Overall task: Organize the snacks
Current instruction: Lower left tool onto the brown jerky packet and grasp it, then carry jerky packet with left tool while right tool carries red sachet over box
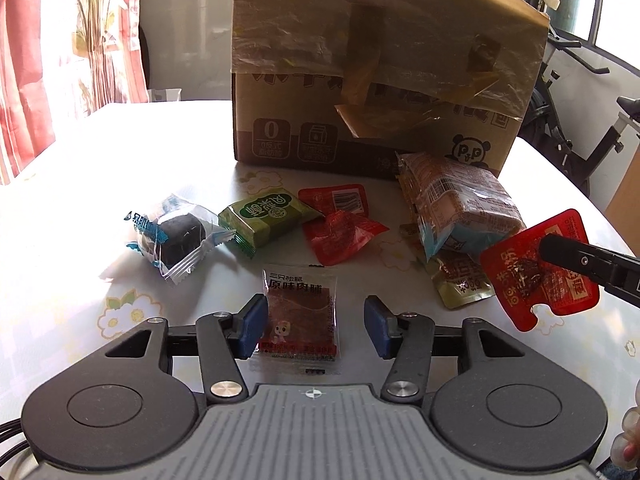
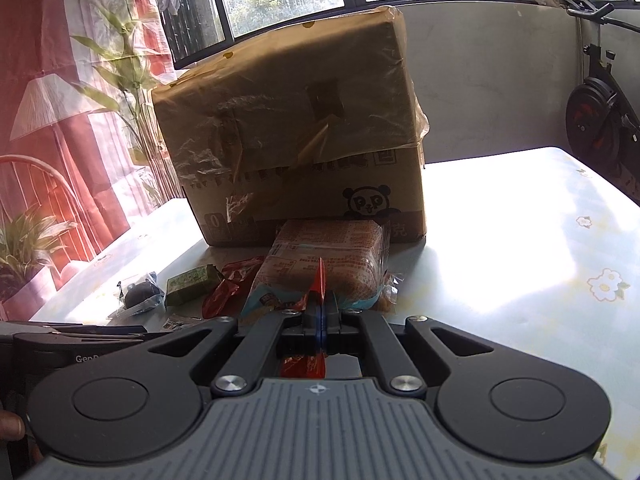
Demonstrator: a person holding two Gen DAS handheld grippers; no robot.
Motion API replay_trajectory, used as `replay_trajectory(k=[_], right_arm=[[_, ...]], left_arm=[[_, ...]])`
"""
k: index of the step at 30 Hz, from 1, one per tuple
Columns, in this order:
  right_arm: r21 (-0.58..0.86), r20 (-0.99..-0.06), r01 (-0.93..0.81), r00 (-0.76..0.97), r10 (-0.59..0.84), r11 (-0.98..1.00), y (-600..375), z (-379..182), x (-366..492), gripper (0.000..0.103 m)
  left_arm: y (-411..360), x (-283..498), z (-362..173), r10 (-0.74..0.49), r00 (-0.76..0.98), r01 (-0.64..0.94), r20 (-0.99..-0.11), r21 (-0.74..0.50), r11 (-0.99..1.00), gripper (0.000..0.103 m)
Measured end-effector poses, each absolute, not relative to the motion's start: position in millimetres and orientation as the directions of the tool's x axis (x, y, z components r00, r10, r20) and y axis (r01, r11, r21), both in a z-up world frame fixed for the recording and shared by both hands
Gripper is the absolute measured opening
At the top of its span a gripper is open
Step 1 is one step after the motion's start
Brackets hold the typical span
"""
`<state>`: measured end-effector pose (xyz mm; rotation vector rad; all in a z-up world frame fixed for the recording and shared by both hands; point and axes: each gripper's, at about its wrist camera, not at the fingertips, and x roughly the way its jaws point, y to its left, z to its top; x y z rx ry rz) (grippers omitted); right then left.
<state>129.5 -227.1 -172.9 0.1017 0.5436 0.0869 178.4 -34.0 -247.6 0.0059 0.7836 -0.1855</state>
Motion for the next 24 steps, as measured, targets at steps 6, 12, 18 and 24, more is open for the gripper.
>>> replay_trajectory(k=[6,12,18,24], right_arm=[[0.116,-0.518,-0.052,0.849,0.105,0.992,-227.3,-174.5,129.9,0.0],[0.119,-0.52,-0.053,0.847,0.108,0.991,-227.1,-174.9,131.1,0.0],[0.125,-0.508,-0.052,0.854,0.109,0.991,-228.6,-171.8,129.2,0.0],[0.134,-0.455,-0.065,0.882,0.119,0.989,-229.9,-149.8,129.1,0.0]], left_arm=[[-36.9,182.3,-254.2,-0.099,0.716,0.15,-0.692,0.013,0.989,0.049],[-29.4,180.1,-252.2,-0.126,0.717,0.157,-0.686,-0.017,0.987,0.039],[-24.9,173.4,-242.1,-0.141,0.73,0.149,-0.669,-0.045,0.988,0.039],[-20.7,169.4,-201.1,-0.178,0.796,0.179,-0.579,-0.055,0.982,0.039]])
